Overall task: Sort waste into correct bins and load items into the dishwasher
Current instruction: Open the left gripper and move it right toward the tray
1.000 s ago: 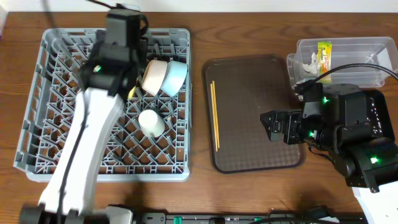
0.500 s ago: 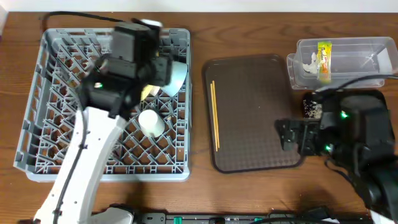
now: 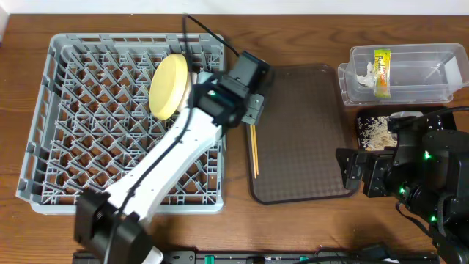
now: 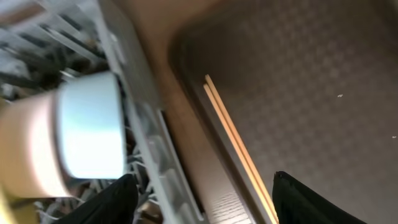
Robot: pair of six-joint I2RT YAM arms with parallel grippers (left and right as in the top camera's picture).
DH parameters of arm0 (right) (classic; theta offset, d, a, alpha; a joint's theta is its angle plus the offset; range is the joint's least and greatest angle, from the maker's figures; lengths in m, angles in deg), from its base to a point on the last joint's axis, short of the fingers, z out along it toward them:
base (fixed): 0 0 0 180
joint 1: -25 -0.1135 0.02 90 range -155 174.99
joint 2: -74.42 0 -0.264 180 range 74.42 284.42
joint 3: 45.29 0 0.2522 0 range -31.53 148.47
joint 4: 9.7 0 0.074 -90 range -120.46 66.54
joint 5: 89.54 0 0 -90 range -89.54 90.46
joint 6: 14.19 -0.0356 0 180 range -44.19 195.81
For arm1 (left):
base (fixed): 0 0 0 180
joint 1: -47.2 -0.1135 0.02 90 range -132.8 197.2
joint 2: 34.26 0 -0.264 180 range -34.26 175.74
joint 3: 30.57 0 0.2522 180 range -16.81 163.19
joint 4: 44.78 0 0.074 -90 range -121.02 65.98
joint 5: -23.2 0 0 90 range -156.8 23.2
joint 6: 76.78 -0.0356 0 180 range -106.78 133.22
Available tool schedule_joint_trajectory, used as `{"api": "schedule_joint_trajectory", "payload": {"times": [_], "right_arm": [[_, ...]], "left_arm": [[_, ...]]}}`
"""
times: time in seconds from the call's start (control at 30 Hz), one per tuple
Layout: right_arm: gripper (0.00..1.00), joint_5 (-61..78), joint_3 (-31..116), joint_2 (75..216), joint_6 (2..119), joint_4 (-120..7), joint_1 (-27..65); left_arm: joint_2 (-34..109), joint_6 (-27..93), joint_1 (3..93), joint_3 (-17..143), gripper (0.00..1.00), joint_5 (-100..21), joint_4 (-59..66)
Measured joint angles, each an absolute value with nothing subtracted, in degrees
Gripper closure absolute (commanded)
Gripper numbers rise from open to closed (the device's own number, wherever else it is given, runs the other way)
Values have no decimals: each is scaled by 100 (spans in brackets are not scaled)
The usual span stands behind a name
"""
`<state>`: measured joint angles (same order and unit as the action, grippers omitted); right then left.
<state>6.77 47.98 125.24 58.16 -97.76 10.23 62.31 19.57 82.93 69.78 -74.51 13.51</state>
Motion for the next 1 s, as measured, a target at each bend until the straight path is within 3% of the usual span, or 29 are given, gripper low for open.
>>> {"api": "schedule_joint_trajectory", "payload": {"times": [0.37,1.0], "right_arm": [[1,231,4798,12503,5578,-10176,1023],[1,192,4826,11449,5547,-10264,1023]], "left_arm": [[7049,3095,8557,6976,31,-7573,1343],[8061,3814,8743,6974,37,-7193,940]]}}
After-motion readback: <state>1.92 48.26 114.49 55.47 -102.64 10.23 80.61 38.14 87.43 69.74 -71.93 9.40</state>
